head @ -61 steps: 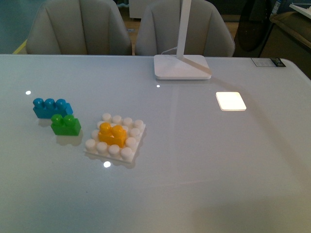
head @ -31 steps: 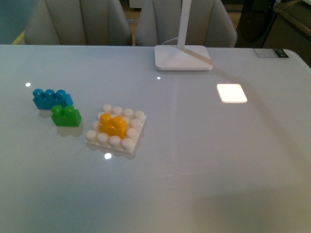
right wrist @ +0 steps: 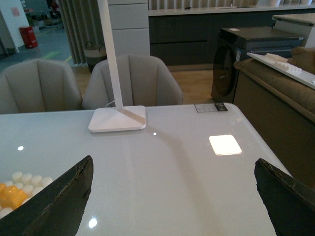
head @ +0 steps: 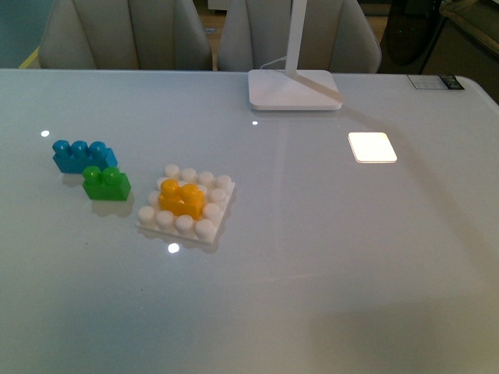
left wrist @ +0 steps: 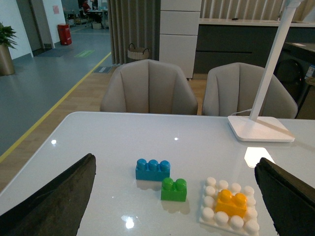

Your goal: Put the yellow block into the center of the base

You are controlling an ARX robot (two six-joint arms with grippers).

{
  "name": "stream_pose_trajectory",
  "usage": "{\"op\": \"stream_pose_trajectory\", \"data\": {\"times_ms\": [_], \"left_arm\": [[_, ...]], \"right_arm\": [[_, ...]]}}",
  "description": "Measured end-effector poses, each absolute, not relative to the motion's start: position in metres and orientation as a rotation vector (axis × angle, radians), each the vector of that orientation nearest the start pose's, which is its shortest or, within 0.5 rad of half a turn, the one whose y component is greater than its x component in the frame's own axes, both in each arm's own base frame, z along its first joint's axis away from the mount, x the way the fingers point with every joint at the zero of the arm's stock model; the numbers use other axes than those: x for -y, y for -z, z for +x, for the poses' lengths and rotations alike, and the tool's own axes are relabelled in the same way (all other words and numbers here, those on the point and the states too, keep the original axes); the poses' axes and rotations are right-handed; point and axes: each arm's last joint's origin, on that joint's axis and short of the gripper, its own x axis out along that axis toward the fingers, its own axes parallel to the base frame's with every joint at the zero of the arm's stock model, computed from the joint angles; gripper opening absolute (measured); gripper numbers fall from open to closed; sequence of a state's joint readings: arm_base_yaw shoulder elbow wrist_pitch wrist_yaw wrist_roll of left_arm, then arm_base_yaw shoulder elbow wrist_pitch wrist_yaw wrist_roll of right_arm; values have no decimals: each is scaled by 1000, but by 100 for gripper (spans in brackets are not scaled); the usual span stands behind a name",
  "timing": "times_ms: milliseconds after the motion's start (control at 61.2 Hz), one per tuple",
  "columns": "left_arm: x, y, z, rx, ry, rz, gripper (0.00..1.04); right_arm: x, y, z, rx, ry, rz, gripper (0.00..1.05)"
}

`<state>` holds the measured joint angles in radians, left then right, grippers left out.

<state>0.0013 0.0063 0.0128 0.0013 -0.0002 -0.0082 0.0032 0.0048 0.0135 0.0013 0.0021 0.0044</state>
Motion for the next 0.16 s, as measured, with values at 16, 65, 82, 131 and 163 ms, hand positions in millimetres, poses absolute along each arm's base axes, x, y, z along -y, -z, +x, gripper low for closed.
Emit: {"op": "stream_pose_trajectory", "data": {"times_ms": [16, 65, 82, 131, 163], "left_arm": [[0, -168, 97, 8, -1, -8, 97], [0, -168, 97, 8, -1, -8, 97], [0, -168, 97, 8, -1, -8, 97], [0, -168, 97, 8, -1, -8, 97], [0, -168, 97, 8, -1, -8, 97]], "right_arm": [[0, -168, 97, 10, -1, 4, 96], [0, -168, 97, 10, -1, 4, 96], [0, -168, 97, 10, -1, 4, 96], [0, -168, 97, 10, -1, 4, 96], [0, -168, 97, 10, -1, 4, 96]]}}
